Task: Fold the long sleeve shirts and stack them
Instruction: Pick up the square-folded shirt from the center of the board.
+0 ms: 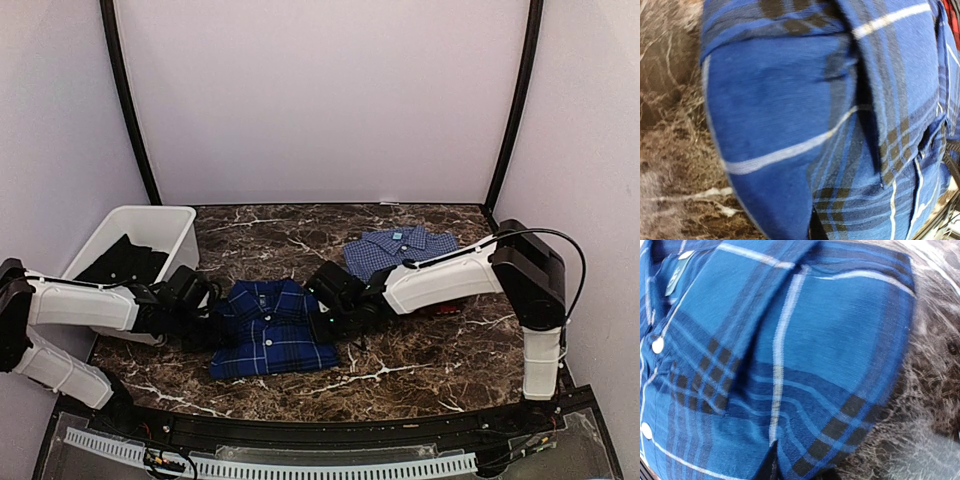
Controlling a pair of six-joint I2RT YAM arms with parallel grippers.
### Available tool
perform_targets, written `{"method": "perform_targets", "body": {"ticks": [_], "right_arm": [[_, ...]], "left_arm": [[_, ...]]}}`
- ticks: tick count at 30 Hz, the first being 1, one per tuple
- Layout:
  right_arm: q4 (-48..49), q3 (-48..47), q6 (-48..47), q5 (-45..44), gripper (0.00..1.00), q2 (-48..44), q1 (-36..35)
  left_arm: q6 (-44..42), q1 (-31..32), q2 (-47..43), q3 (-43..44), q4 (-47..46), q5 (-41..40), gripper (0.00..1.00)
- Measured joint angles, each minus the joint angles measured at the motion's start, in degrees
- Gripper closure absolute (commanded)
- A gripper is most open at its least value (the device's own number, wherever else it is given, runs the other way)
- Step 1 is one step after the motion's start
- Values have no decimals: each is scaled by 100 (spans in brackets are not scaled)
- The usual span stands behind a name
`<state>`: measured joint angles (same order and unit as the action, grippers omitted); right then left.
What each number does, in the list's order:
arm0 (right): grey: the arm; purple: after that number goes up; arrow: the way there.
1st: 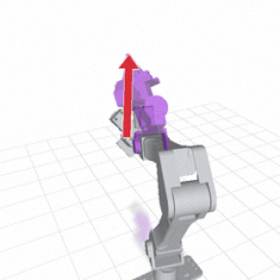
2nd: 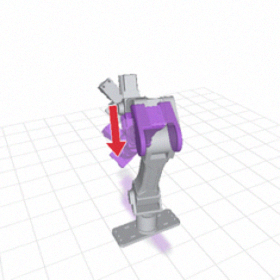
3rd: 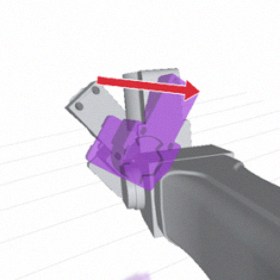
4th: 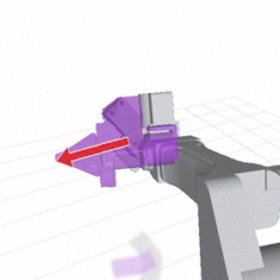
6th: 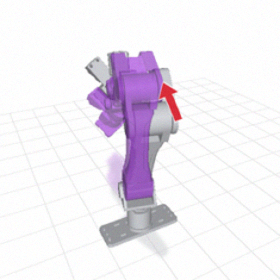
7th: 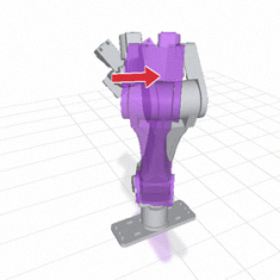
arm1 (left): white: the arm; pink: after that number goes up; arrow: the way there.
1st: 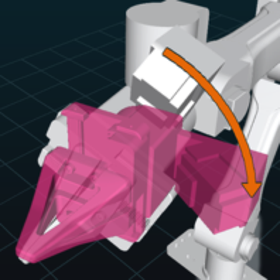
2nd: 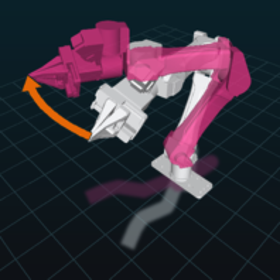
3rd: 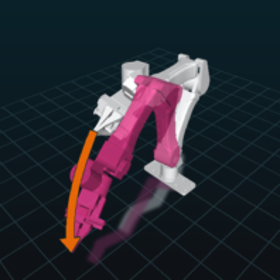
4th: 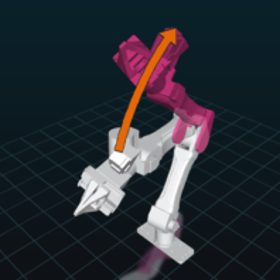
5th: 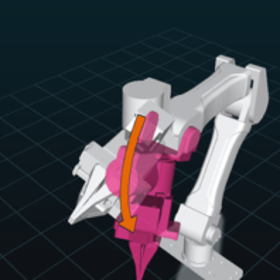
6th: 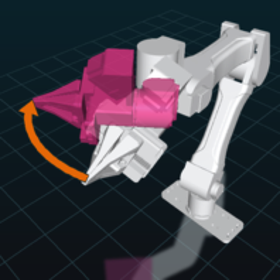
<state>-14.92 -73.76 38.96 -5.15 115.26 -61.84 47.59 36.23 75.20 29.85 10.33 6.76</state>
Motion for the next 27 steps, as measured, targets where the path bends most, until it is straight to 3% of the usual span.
{"method": "perform_targets", "body": {"ticks": [2,27], "right_arm": [[-33,-55,-37,24,100,15,-2],[-1091,-1091,-361,-271,100,-442,-4]], "left_arm": [[-2,0,-17,15,28,-2,100],[-505,0,-866,1362,1493,11,100]]}}
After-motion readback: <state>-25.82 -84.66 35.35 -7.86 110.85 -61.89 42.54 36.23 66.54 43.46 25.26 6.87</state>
